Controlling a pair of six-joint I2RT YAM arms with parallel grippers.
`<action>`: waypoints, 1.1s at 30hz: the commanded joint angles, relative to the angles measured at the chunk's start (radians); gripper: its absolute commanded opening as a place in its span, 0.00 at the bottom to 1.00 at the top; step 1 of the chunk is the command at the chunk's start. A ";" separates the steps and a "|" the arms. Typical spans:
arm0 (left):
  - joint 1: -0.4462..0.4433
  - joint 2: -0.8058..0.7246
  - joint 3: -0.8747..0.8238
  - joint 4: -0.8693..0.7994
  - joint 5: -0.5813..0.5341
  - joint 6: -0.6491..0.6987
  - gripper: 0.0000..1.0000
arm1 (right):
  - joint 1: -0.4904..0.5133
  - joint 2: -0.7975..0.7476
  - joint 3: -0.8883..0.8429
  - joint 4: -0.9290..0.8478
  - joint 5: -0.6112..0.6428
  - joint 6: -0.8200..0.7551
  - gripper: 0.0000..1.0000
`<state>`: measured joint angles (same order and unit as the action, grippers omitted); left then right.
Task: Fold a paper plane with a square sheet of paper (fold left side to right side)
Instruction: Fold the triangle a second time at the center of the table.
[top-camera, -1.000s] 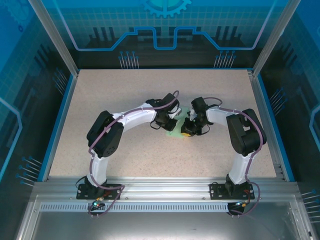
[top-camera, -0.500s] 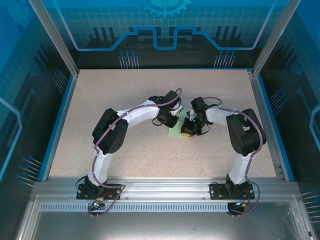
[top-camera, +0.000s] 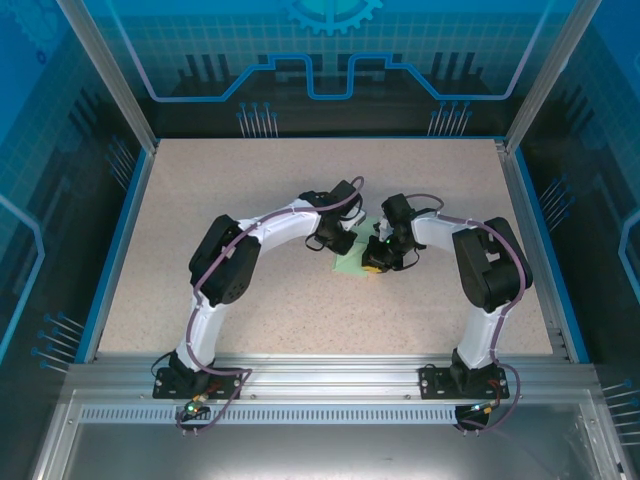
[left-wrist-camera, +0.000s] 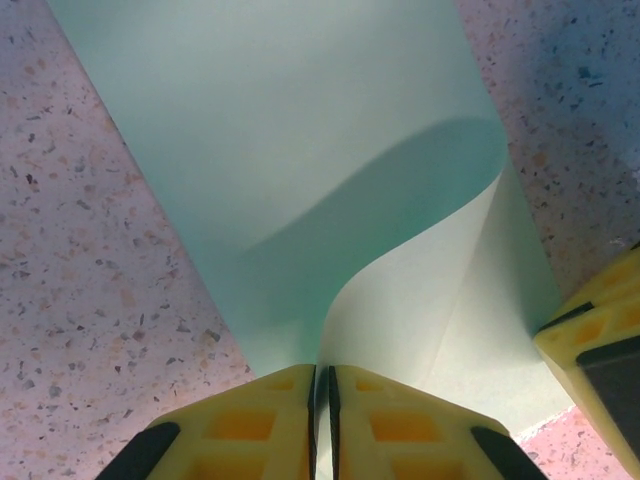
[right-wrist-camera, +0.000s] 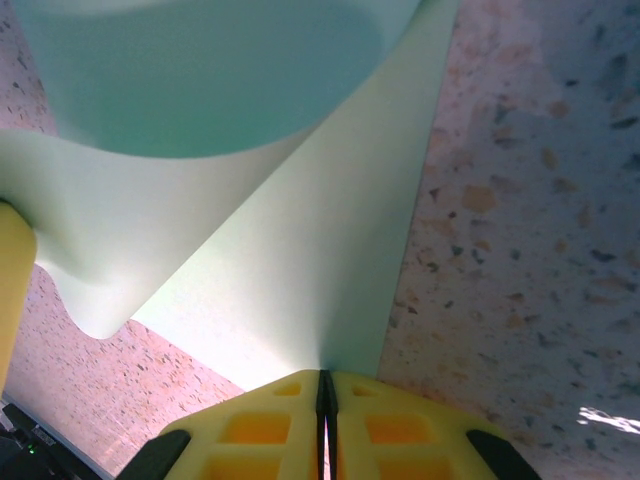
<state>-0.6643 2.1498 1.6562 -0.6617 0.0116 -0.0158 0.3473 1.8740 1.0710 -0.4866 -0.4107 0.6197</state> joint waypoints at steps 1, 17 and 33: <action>0.012 0.032 0.038 -0.020 -0.013 0.022 0.15 | 0.017 0.031 0.007 -0.060 0.019 -0.015 0.12; 0.014 0.072 0.067 -0.028 -0.036 0.024 0.15 | 0.018 0.033 0.005 -0.062 0.021 -0.018 0.12; 0.014 0.098 0.085 -0.030 -0.039 0.020 0.15 | 0.019 0.035 0.004 -0.063 0.019 -0.020 0.12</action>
<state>-0.6579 2.2230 1.7134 -0.6697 -0.0147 -0.0154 0.3473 1.8763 1.0737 -0.4900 -0.4110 0.6121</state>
